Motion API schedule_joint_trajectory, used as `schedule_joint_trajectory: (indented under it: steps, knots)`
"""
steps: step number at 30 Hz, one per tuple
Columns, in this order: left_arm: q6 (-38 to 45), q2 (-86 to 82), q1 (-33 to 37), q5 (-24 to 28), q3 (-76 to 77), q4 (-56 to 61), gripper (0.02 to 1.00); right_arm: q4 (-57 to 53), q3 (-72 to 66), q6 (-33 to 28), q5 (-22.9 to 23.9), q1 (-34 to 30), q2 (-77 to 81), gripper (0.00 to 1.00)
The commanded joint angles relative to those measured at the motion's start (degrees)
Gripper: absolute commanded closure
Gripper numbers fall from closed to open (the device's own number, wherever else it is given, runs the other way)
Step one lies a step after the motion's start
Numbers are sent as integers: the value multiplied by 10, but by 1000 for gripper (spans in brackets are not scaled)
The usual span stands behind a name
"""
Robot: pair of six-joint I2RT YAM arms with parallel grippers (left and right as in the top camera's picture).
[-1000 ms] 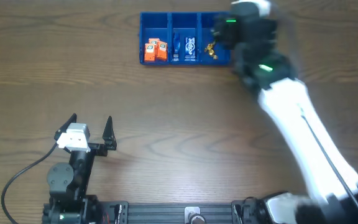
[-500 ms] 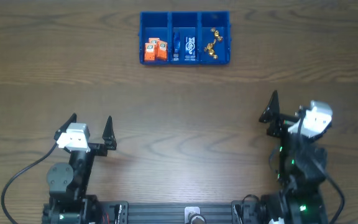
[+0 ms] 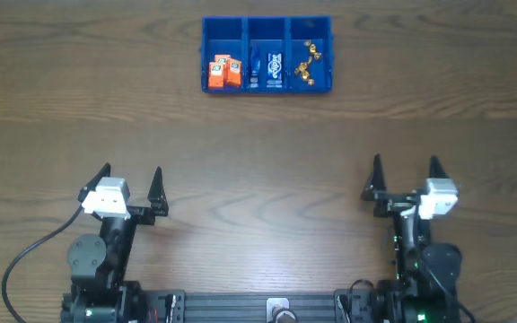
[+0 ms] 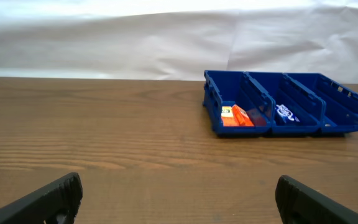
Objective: Sort Candies Into Trays
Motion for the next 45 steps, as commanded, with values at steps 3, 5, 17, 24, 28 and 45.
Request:
schedule_joint_trajectory:
  steps: [3,5,17,24,28,45]
  knots:
    - [8,-4,3,13,-12,-19,20,-15,-46,24,-80,-6,-5,1]
    - [8,-4,3,13,-12,-19,23,-17,-46,12,-64,-7,-5,3]
    - [8,-4,3,13,-12,-19,20,-15,-46,-12,12,-6,-5,1]
    - [8,-4,3,13,-12,-19,20,-18,-46,-57,-38,-37,-5,1]
    - [8,-4,3,13,-12,-19,20,-18,-46,-57,-37,-36,-5,1]
    - [8,-4,3,13,-12,-19,20,-19,-46,-57,-37,-36,-4,1]
